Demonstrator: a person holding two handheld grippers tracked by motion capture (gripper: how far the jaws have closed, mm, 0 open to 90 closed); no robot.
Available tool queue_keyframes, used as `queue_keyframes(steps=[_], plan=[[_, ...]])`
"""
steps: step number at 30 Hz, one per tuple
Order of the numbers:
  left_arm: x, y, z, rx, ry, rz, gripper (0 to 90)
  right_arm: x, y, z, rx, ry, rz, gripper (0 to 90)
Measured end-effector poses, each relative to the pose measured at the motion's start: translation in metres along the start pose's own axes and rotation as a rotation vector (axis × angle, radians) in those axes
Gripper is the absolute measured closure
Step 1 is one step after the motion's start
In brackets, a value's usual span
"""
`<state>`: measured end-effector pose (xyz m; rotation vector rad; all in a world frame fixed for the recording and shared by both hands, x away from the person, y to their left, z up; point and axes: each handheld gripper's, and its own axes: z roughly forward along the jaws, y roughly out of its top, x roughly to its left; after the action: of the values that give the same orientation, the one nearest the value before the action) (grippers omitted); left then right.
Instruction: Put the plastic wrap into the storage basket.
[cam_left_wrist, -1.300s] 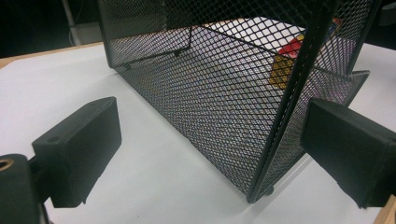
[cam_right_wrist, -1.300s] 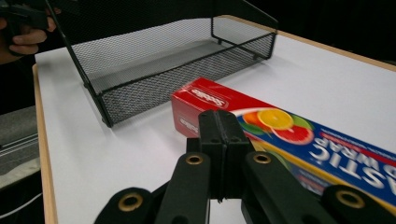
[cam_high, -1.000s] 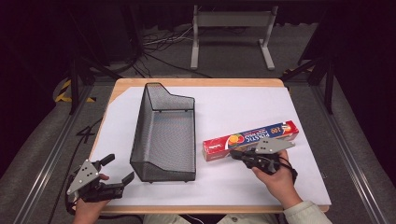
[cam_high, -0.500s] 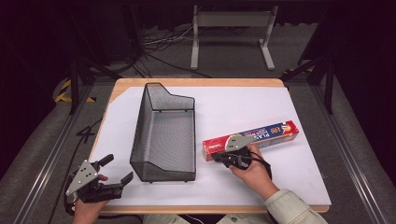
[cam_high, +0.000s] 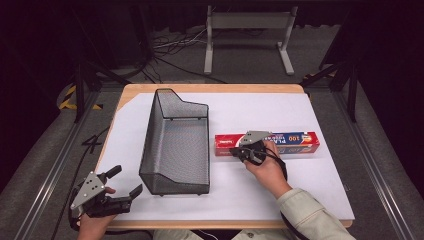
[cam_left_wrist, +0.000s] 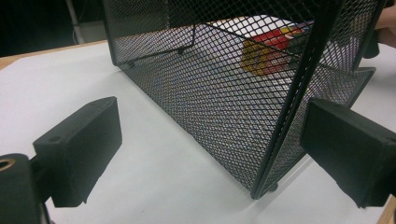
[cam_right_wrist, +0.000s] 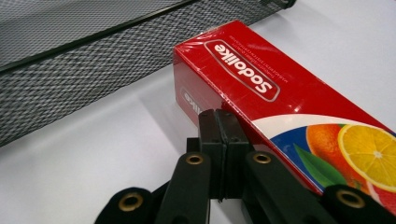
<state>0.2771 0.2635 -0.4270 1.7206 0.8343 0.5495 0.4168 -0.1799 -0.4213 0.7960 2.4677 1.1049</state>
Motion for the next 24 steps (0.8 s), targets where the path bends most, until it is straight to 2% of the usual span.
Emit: queue_keyframes(steps=[2,3,4,6,10,15,17,20,22,24], plan=[[0.001,0.000,0.000,-0.001,0.000,0.008,6.4,-0.005,0.003,0.006,0.010,-0.034,0.014,90.0],[0.001,0.000,0.000,-0.001,0.000,0.008,6.4,-0.005,0.003,0.006,0.010,-0.034,0.014,90.0],[0.000,0.000,0.000,-0.001,-0.001,0.004,6.4,-0.010,0.005,0.011,0.020,-0.061,0.026,90.0],[0.001,0.000,0.000,-0.001,-0.001,0.004,6.4,-0.012,0.005,0.013,0.025,-0.074,0.034,90.0],[0.001,0.000,-0.001,-0.001,-0.001,0.000,6.4,-0.028,0.009,0.018,0.036,-0.128,0.083,90.0],[0.001,-0.001,0.000,-0.002,-0.001,0.000,6.4,-0.044,0.010,0.019,0.035,-0.165,0.129,90.0],[0.001,-0.001,-0.001,-0.002,0.000,-0.001,6.4,-0.045,0.010,0.019,0.037,-0.167,0.137,90.0],[0.002,-0.001,-0.001,-0.003,0.000,-0.002,6.4,-0.046,0.010,0.016,0.037,-0.142,0.137,88.5],[0.001,-0.001,0.000,-0.002,-0.001,-0.007,6.5,-0.046,0.016,0.008,0.036,-0.087,0.119,79.5],[0.001,-0.001,0.000,0.000,0.000,-0.007,6.5,-0.047,0.022,-0.001,0.012,-0.059,0.079,71.5]])
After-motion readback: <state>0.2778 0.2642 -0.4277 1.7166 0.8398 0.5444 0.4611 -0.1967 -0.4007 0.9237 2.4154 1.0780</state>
